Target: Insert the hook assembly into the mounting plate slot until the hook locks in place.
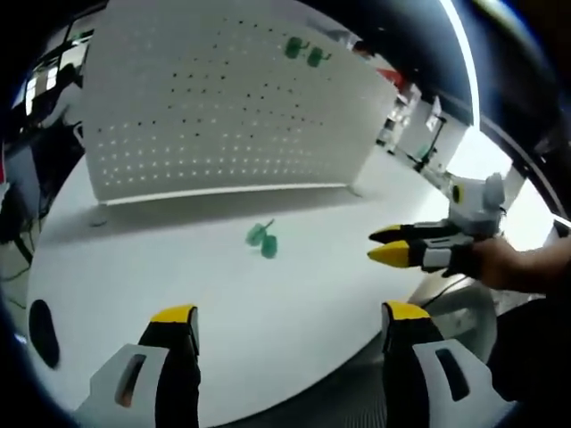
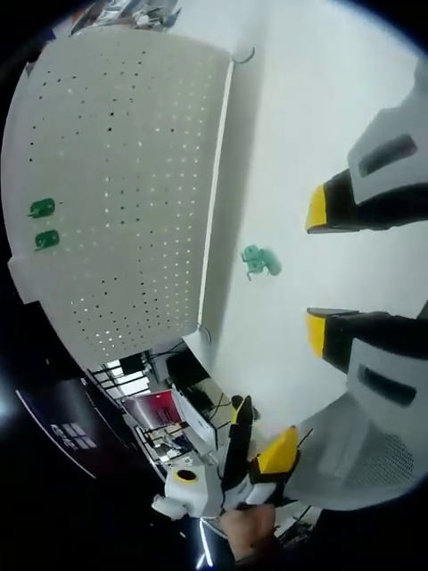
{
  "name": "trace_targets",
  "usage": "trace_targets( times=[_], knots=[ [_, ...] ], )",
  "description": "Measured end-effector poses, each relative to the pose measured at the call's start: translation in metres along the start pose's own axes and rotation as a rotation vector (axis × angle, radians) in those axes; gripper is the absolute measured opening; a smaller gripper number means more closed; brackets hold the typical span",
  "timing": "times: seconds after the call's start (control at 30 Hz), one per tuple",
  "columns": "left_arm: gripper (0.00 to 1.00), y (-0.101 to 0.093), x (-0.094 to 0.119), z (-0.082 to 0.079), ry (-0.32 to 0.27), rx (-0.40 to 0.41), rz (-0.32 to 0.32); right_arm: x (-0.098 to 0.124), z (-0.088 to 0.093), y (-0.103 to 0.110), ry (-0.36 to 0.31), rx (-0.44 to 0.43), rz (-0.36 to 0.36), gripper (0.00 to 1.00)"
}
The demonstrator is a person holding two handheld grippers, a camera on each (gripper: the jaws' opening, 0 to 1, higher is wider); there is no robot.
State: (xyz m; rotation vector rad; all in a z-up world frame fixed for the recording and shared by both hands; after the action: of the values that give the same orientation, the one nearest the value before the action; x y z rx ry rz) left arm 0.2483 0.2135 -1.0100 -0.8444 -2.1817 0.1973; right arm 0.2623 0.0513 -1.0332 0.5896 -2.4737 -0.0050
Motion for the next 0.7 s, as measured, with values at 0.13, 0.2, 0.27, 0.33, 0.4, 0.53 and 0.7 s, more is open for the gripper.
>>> trace_targets(
  times=[0.13,0.2,0.27,0.33,0.4,0.53,0.7],
  knots=[
    [0.85,0.007,0.000,-0.003,0.003,0.001,-0.009,-0.017,0.000,0.000,0.012,-0.035,-0.011,0.31],
    [0.85,0.010,0.001,-0.006,-0.005,0.013,-0.014,-0.024,-0.002,0.000,0.013,-0.045,-0.015,0.30],
    [0.86,0.013,0.001,-0.006,-0.007,0.016,-0.017,-0.034,-0.006,0.000,0.012,-0.050,-0.021,0.29],
    [0.85,0.016,0.001,-0.005,-0.001,0.017,-0.023,-0.042,-0.009,-0.001,0.013,-0.056,-0.025,0.29],
    [0.85,0.018,0.000,-0.004,0.001,0.024,-0.025,-0.053,-0.013,-0.002,0.013,-0.070,-0.032,0.28],
    [0.85,0.020,-0.001,-0.001,0.011,0.031,-0.027,-0.073,-0.018,-0.004,0.021,-0.100,-0.036,0.26],
    [0.85,0.023,-0.004,0.002,0.023,0.041,-0.028,-0.094,-0.027,-0.010,0.015,-0.160,-0.023,0.23]
  ],
)
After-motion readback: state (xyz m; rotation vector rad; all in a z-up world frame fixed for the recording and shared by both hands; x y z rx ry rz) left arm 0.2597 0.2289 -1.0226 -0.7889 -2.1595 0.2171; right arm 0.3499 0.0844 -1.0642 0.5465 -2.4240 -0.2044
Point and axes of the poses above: the point that each gripper's makers call its tool centre point, and the gripper's own axes: x roughly backward along the fingers, y roughly to its left, z roughly out of its underside, the point moved 1 cm from there along x, roughly backward along the fingers, and after that the axes turned 6 degrees about x, right-handed, at the moved point
